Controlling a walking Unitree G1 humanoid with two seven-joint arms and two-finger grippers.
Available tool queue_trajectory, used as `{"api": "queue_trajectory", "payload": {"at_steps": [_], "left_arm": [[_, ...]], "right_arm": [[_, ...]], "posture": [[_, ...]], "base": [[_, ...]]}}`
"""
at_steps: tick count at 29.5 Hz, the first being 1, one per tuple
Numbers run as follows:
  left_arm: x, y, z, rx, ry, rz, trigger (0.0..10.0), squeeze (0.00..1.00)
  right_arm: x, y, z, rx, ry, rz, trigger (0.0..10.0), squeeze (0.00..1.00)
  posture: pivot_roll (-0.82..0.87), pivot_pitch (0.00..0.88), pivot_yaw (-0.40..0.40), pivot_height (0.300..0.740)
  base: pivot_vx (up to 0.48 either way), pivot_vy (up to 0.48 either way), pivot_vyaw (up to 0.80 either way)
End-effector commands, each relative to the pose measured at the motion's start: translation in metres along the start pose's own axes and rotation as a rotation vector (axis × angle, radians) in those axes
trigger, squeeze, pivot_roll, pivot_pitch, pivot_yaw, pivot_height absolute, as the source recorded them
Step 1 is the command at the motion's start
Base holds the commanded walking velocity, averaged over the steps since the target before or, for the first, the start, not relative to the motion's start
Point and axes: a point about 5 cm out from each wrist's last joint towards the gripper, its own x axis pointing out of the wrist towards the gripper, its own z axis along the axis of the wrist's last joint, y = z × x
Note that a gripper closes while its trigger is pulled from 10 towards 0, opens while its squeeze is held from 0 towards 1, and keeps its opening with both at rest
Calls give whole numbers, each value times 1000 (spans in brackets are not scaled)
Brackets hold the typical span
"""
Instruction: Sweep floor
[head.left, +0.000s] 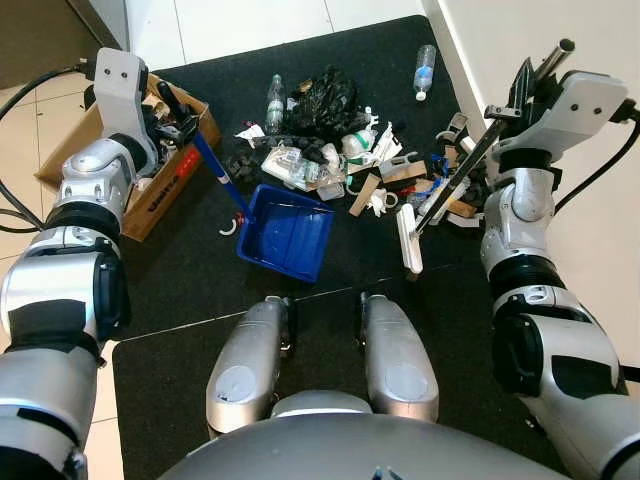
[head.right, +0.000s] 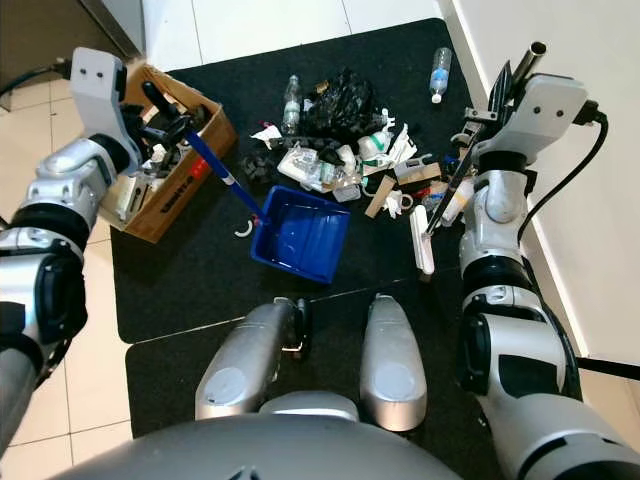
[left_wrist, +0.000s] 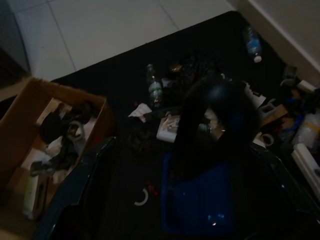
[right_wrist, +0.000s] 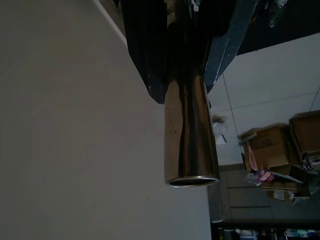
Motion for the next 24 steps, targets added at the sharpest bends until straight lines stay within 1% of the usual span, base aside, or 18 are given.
{"api": "queue_trajectory", "payload": {"at_steps": [1,3,6,7,11,12,13,14,15,16,17,18,19,20,21,22,23,24], "left_arm": [[0,-1,-2,-10,5,-11,9647,0],[2,-4,3,11,-3,-33,9333,0],[3,-4,4,19,0,-30,9412,0],[3,-3,5,21,4,-29,8275,0],[3,-4,5,21,7,-36,7608,0],[3,-4,4,26,12,-40,6863,0],[3,-5,2,30,19,-44,7255,0],[3,-6,1,31,24,-46,7255,0],[3,-6,0,33,28,-46,7843,0],[3,-6,0,33,28,-46,7843,0],[3,-6,-2,34,33,-43,7059,0],[3,-6,-2,34,33,-43,7059,0],[3,-6,-3,32,36,-43,5176,0],[3,-6,-3,32,36,-43,5176,0],[2,-6,-4,33,39,-39,3647,0],[2,-6,-4,33,39,-39,3647,0],[2,-5,-4,33,39,-33,0,0],[2,-5,-4,33,39,-33,0,0]], "right_arm": [[2,-3,8,-19,-37,15,10000,0],[0,-6,10,-25,-50,15,10000,0],[0,-7,10,-26,-54,14,10000,0],[-2,-8,12,-29,-60,12,10000,0],[-3,-10,13,-31,-68,9,10000,0],[-3,-11,14,-33,-73,8,10000,0],[-3,-12,15,-35,-77,7,10000,0],[-4,-12,16,-36,-79,7,10000,0],[-4,-12,16,-37,-80,8,10000,0],[-4,-12,16,-37,-80,8,10000,0],[-4,-13,17,-39,-77,10,10000,0],[-4,-13,17,-39,-77,10,10000,0],[-3,-12,18,-39,-76,13,10000,0],[-3,-12,18,-39,-76,13,10000,0],[-3,-12,18,-39,-74,14,10000,0],[-3,-12,18,-39,-74,14,10000,0],[-2,-11,18,-38,-71,17,10000,0],[-2,-11,18,-38,-71,17,10000,0]], "posture": [[-12,198,29,740],[-20,211,31,740],[-24,219,35,740],[-31,228,37,740],[-35,237,38,740],[-38,244,37,740],[-40,246,35,740],[-41,247,34,740],[-41,247,32,740],[-41,247,32,740],[-41,250,29,740],[-41,250,29,740],[-39,250,27,740],[-39,250,27,740],[-39,251,24,740],[-39,251,24,740],[-38,251,21,740],[-38,251,21,740]], "base": [[0,0,0],[0,0,0],[0,0,0],[0,0,0],[0,0,0],[0,0,0],[0,0,0],[0,0,0],[0,0,0],[0,0,0],[0,0,0],[0,0,0],[0,0,0],[0,0,0],[0,0,0],[0,0,0],[0,0,0],[0,0,0]]}}
